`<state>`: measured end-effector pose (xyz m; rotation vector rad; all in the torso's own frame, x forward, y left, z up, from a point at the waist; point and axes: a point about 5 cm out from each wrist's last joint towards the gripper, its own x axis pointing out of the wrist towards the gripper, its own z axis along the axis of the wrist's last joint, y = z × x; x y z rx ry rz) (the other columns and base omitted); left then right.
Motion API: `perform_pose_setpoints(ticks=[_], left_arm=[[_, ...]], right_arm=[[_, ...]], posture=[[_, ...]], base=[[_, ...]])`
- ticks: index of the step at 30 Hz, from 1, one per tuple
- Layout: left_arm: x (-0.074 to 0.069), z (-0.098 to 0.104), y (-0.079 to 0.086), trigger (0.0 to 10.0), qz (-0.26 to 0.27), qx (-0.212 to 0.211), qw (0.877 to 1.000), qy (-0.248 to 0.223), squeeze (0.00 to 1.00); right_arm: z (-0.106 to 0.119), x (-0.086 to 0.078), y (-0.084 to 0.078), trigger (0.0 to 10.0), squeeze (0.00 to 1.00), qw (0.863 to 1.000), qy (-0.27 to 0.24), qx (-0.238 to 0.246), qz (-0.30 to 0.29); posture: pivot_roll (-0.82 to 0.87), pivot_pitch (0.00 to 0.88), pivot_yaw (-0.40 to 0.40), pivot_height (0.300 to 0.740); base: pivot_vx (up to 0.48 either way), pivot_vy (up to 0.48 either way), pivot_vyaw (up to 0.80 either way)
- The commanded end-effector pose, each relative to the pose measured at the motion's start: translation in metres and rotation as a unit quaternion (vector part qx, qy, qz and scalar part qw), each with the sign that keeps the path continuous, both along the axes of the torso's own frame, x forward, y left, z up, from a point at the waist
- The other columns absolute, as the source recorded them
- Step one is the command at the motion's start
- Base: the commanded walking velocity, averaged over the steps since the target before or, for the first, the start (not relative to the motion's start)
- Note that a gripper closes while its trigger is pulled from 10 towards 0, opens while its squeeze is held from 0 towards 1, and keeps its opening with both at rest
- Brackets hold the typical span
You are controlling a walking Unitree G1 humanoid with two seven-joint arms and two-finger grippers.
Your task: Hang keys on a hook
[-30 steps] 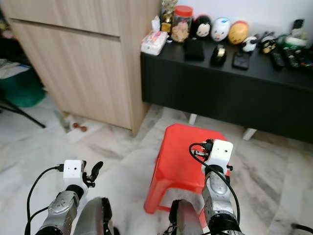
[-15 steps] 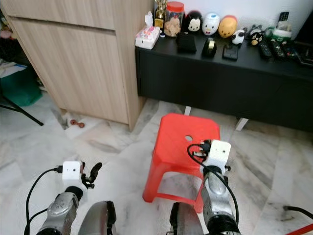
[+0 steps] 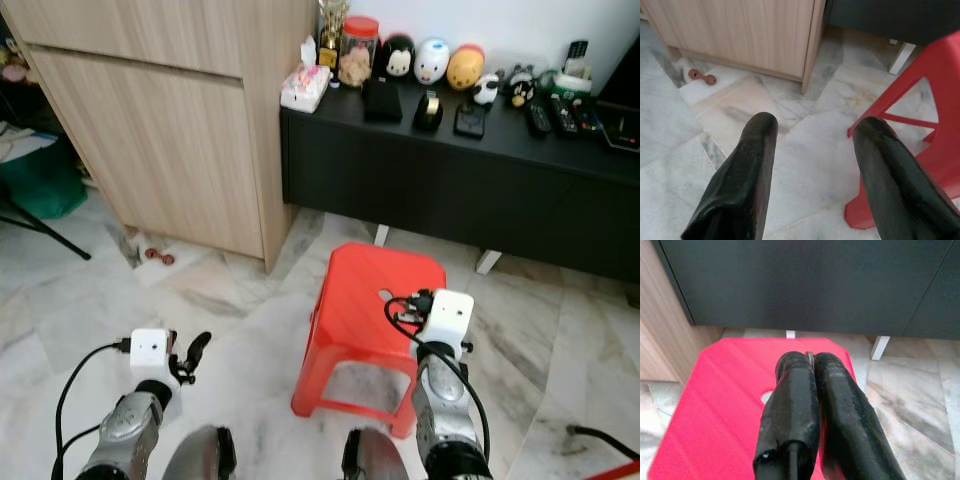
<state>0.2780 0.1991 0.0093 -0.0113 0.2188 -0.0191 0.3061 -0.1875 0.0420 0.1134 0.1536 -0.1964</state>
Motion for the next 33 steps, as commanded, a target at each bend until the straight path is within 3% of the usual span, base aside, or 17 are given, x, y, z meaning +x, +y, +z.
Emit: perform_pose_setpoints(ticks=[1,7,16,21,26,27,29,33], left_arm=[[-0.001,-0.002,-0.001,10.0,0.002,-0.004,1.0,0.003,0.0],[-0.002,-0.002,-0.001,10.0,0.001,-0.002,1.0,0.006,0.0],[-0.002,-0.004,-0.002,10.0,-0.001,-0.002,1.0,0.011,0.0],[-0.002,-0.005,-0.003,10.0,-0.002,-0.002,1.0,0.013,0.0],[-0.004,-0.006,-0.004,10.0,-0.004,-0.004,1.0,0.019,0.0],[-0.004,-0.006,-0.004,10.0,-0.004,-0.004,1.0,0.019,0.0],[-0.006,-0.009,-0.003,10.0,-0.003,-0.003,1.0,0.024,0.0],[-0.011,-0.014,0.001,10.0,0.004,-0.001,0.999,0.039,0.0]], right_arm=[[0.003,0.001,-0.005,10.0,0.0,1.0,-0.005,-0.002,-0.007],[-0.001,-0.001,-0.007,10.0,0.0,1.0,0.005,-0.004,-0.01],[-0.013,-0.008,-0.01,10.0,0.0,0.999,0.034,-0.01,-0.012],[-0.046,-0.029,-0.016,10.0,0.0,0.992,0.127,-0.001,-0.023],[-0.078,-0.062,-0.023,10.0,0.0,0.976,0.216,0.014,-0.039],[-0.078,-0.062,-0.023,10.0,0.0,0.976,0.216,0.014,-0.039],[-0.09,-0.078,-0.029,10.0,0.0,0.968,0.246,0.019,-0.052],[-0.094,-0.086,-0.035,10.0,0.0,0.966,0.252,0.023,-0.061]], posture=[[0.09,0.09,-0.094,0.699],[0.1,0.087,-0.094,0.739],[0.09,0.083,-0.095,0.74],[0.09,0.071,-0.096,0.74],[0.08,0.057,-0.092,0.74],[0.08,0.057,-0.092,0.74],[0.09,0.046,-0.092,0.74],[0.1,0.036,-0.09,0.74]], base=[[0.0,0.0,0.0],[0.0,0.0,0.0],[0.0,0.0,0.0],[0.0,0.0,0.0],[0.0,0.0,0.0],[0.0,0.0,0.0],[0.0,0.0,0.0],[0.0,0.0,0.0]])
